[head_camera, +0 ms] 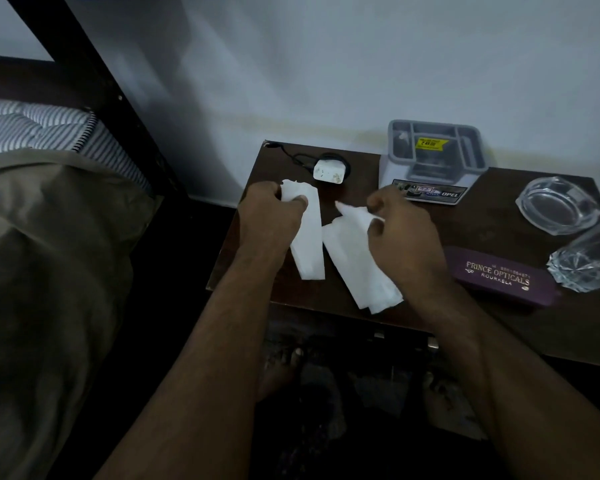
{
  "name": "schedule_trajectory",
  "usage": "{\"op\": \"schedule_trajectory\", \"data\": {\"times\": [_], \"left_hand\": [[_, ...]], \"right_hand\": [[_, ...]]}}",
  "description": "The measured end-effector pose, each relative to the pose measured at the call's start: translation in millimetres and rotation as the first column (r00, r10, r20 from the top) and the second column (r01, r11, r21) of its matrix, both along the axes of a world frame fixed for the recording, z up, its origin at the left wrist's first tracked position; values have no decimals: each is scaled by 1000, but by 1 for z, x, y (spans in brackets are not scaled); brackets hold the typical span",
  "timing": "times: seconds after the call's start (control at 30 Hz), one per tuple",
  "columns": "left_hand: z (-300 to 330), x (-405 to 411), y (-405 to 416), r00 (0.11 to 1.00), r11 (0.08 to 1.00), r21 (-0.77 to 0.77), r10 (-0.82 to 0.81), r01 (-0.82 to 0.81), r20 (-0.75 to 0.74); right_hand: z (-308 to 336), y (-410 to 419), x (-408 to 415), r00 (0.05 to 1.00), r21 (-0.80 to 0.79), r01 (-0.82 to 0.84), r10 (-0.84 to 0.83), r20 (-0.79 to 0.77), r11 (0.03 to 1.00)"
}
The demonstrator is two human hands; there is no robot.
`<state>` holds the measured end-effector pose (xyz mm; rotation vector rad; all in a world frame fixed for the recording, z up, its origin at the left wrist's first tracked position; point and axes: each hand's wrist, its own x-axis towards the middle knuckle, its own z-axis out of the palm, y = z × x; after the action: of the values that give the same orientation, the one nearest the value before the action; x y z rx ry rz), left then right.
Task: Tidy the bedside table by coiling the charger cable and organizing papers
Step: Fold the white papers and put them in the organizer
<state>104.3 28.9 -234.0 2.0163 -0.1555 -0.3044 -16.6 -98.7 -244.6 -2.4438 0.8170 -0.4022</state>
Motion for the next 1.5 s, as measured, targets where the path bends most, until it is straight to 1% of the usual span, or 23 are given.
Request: {"op": "schedule_trajectory", "data": {"times": [0.07,0.1,0.2,0.27,0.33,0.4,0.47,0.57,0.63,0.67,0.73,0.8,0.83,0.87,0.9,0.97,1.0,1.07,1.23,1.33,1.4,1.47,1.5], "left_hand": [[1,-1,-2,999,999,-39,9,-11,-46],[2,-2,-3,996,997,-77,12,-19,-93],[4,-4,-8,976,982,-178,18,-57,-215],[4,-6,-10,975,984,-169,16,-55,-224],[5,-7,-11,979,992,-120,22,-47,-204],[4,-8,-11,981,996,-69,36,-50,-191],[4,-8,-12,977,998,-43,33,-43,-209],[2,-7,-12,957,996,-74,33,-57,-287],[3,-10,-12,947,993,-98,31,-66,-320],[3,-10,-12,944,991,-109,33,-72,-328],[2,-12,-12,932,984,-163,12,-76,-362],[2,-12,-12,909,956,-283,-48,-79,-414],[5,-14,-12,893,936,-344,-87,-79,-442],[6,-14,-13,880,925,-373,-114,-76,-461],[7,-14,-14,870,931,-361,-128,-60,-475],[9,-16,-16,850,947,-318,-128,-50,-512],[9,-16,-16,839,952,-302,-117,-58,-532],[8,-16,-17,826,953,-296,-118,-62,-552],[11,-20,-20,814,956,-288,-120,-61,-569],[12,-20,-19,818,951,-305,-132,-56,-560],[13,-19,-17,825,949,-313,-148,-37,-546],[13,-18,-16,828,953,-303,-154,-19,-539],[13,-17,-15,832,955,-297,-153,-14,-533]], "right_hand": [[4,-7,-1,987,-6,31,-29,158,1000],[6,-9,-1,971,10,42,-43,235,999],[12,-15,0,901,145,18,-78,426,989],[18,-16,0,848,226,-7,-114,518,974],[24,-16,-1,802,232,-18,-124,584,973],[30,-15,-2,777,231,-41,-114,619,972],[35,-12,-3,754,244,-85,-98,650,966],[42,-7,-3,716,249,-133,-81,694,959],[47,-4,-1,678,316,-187,-110,727,930],[48,-3,0,654,371,-227,-141,743,901],[50,-3,2,610,490,-316,-222,761,812],[50,-4,5,596,573,-363,-290,749,735],[48,-4,5,612,595,-343,-308,728,727],[45,-4,6,648,595,-278,-310,696,754],[40,-5,6,697,552,-182,-289,656,813],[31,-4,4,794,378,-17,-217,568,926],[27,-4,2,822,297,26,-189,537,955],[23,-4,0,855,189,49,-139,500,981],[21,3,-2,909,0,-38,35,416,999],[20,9,-4,943,-120,-127,157,294,985],[17,11,-5,939,-187,-211,252,232,959],[16,13,-5,906,-174,-290,329,267,941],[17,14,-4,885,-128,-317,341,316,940]]}}
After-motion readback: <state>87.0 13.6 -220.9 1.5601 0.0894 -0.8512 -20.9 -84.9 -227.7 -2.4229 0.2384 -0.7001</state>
